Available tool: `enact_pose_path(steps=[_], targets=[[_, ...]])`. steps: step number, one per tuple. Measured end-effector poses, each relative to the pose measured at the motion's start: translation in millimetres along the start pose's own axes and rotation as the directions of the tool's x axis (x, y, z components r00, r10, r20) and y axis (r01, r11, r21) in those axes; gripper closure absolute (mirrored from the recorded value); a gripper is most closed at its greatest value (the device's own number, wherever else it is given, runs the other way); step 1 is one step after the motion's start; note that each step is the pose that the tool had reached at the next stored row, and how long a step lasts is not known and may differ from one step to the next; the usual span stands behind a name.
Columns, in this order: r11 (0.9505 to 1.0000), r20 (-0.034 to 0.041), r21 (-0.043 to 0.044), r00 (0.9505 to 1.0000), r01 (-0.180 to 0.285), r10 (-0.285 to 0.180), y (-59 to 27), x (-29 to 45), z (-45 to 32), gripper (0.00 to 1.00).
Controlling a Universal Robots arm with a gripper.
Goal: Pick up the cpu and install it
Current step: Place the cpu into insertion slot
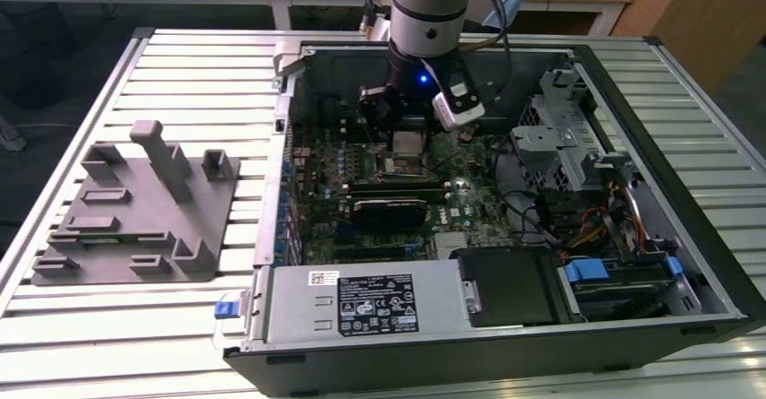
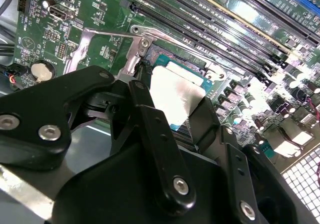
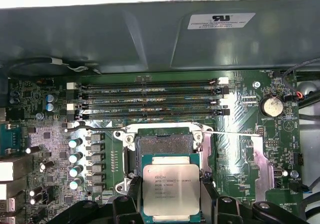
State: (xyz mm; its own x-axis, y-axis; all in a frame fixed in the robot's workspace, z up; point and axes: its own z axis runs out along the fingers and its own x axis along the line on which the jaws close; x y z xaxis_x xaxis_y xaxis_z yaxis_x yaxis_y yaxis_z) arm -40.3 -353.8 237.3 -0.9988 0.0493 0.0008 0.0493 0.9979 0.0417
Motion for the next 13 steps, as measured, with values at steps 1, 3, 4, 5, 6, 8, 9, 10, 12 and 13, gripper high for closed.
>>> enact_pose_path(steps=[1,3,4,5,6,8,9,10,12,13], targets=[[1.0000,0.0000,0.0000,1.0000,0.000,0.000,0.0,0.0,0.0,0.45],[1.0000,0.0000,0.0000,1.0000,0.000,0.000,0.0,0.0,0.1,0.45],[1.0000,0.0000,0.0000,1.0000,0.000,0.000,0.0,0.0,0.1,0.45],[1.0000,0.0000,0.0000,1.0000,0.000,0.000,0.0,0.0,0.1,0.45],[1.0000,0.0000,0.0000,1.0000,0.000,0.000,0.0,0.0,0.2,0.45],[1.0000,0.0000,0.0000,1.0000,0.000,0.000,0.0,0.0,0.2,0.45],[1.0000,0.0000,0.0000,1.0000,-0.002,0.002,0.0,0.0,0.2,0.45],[0.9999,0.0005,-0.0001,0.9999,-0.013,0.013,0.0,0.0,0.2,0.45],[0.9989,0.0020,-0.0003,0.9989,-0.047,0.047,0.0,-0.1,0.3,0.45],[0.9979,0.0027,-0.0004,0.9979,-0.065,0.065,0.0,0.0,0.3,0.45]])
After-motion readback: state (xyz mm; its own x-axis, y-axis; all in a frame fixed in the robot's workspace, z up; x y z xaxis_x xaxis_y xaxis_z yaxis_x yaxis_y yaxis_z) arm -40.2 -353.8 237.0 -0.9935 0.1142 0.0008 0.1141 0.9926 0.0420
